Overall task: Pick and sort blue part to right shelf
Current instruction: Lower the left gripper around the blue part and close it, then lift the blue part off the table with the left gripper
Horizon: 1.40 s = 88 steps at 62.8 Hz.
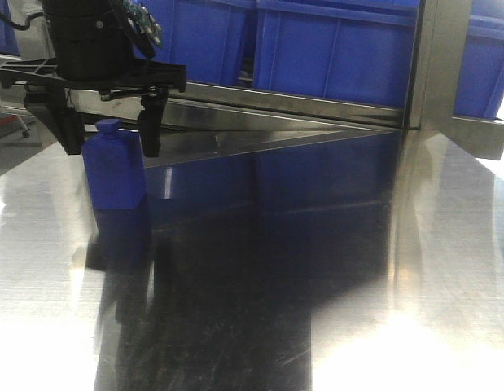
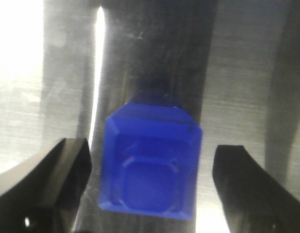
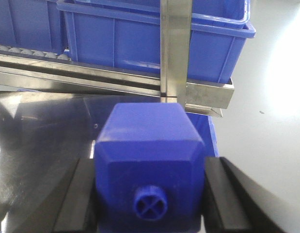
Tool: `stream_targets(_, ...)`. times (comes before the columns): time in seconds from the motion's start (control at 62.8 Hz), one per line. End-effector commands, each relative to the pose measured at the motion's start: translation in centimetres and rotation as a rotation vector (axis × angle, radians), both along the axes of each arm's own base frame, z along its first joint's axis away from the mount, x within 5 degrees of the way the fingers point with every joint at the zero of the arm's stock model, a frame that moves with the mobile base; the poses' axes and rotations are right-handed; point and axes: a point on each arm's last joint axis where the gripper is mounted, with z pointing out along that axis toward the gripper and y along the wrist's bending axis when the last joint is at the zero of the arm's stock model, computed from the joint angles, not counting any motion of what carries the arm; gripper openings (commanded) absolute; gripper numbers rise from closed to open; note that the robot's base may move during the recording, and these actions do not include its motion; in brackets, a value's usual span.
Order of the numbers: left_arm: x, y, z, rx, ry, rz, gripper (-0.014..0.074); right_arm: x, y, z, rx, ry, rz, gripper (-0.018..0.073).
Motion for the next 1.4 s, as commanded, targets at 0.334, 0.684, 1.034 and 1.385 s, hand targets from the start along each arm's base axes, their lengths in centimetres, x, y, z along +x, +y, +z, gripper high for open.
stream_targets(0.334,-0.2,0.2,2.9,-0.024,-0.079,-0.056,0.0462,0.0,-0.1,1.7,-0.008,-0.114,-0.005,0.0358)
stream_targets(0.684,-0.3,0.0,2.8,-0.047,-0.068,-0.051,0.0459,0.0,-0.1,1.7,-0.008,-0.114,-0.005,0.0358)
stream_targets(1.034,-0.2,0.3,2.8,-0.045,-0.065,-0.042,0.0322,0.0,-0.1,1.7,-0.008,-0.114,-0.005,0.0358)
stream_targets(1.385,-1.5,0.6,5.3,-0.082,-0.085,-0.088,0.0319,0.0,-0.1,1.7,-0.008,-0.114,-0.005,0.0358)
